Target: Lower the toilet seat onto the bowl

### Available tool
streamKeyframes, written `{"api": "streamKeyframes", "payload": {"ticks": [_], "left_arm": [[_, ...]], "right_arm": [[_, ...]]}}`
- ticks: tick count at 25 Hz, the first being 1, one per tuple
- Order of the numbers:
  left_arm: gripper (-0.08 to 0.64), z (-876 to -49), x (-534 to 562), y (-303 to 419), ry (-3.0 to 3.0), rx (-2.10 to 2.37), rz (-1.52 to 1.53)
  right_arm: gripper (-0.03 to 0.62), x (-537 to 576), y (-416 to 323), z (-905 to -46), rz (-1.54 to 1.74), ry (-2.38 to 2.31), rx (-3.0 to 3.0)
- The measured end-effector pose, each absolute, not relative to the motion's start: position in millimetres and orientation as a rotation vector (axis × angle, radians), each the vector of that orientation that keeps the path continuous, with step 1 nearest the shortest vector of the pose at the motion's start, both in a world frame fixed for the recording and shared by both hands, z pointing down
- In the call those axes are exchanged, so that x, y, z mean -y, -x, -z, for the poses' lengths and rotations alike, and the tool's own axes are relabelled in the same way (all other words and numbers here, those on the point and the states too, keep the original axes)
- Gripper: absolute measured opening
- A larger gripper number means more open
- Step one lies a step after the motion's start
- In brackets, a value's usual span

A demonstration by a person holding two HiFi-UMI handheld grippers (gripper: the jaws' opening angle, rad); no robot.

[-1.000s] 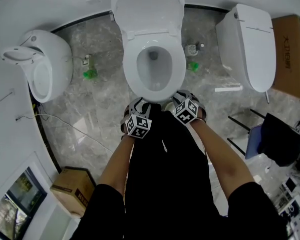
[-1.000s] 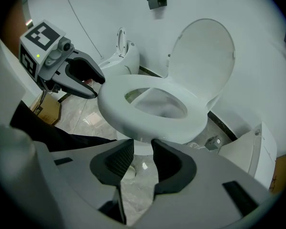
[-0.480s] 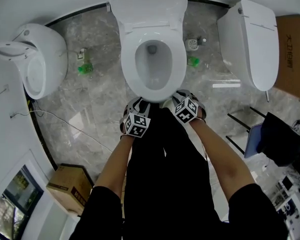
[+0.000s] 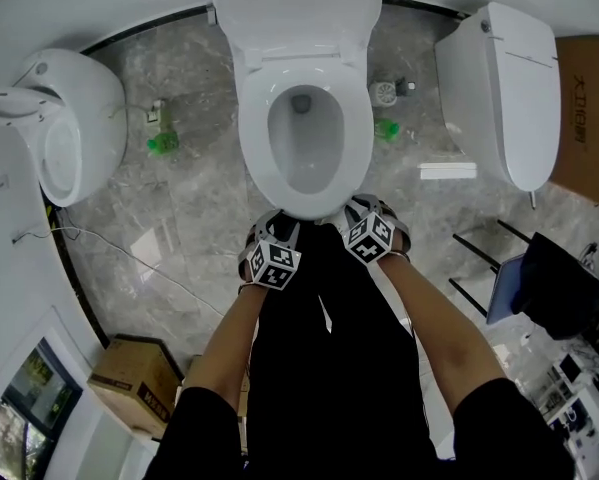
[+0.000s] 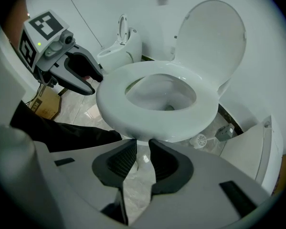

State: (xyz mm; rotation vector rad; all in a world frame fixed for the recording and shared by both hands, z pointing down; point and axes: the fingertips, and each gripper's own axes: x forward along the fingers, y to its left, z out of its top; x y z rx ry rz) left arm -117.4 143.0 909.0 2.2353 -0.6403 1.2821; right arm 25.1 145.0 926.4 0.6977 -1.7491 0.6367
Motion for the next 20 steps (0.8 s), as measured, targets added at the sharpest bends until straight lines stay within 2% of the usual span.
{"api": "streamKeyframes", "payload": {"ticks": [10,14,20], "left_arm": [[0.173,-939,-152,118,-2.216,0.583,-1.251],[0.129,-952,-147,118,-2.168,0.638,-1.214],[0.129,-969,-147,116,-2.131,0.680,-1.167]], "right_arm": [[0.104,-152,-25,-956,-0.685,-0.751,1.784],[0.104,-152,-27,-968,-0.707,-0.770,1.780],[0.104,-153,-29,-984,-0.709,-0.768,1.806]]}}
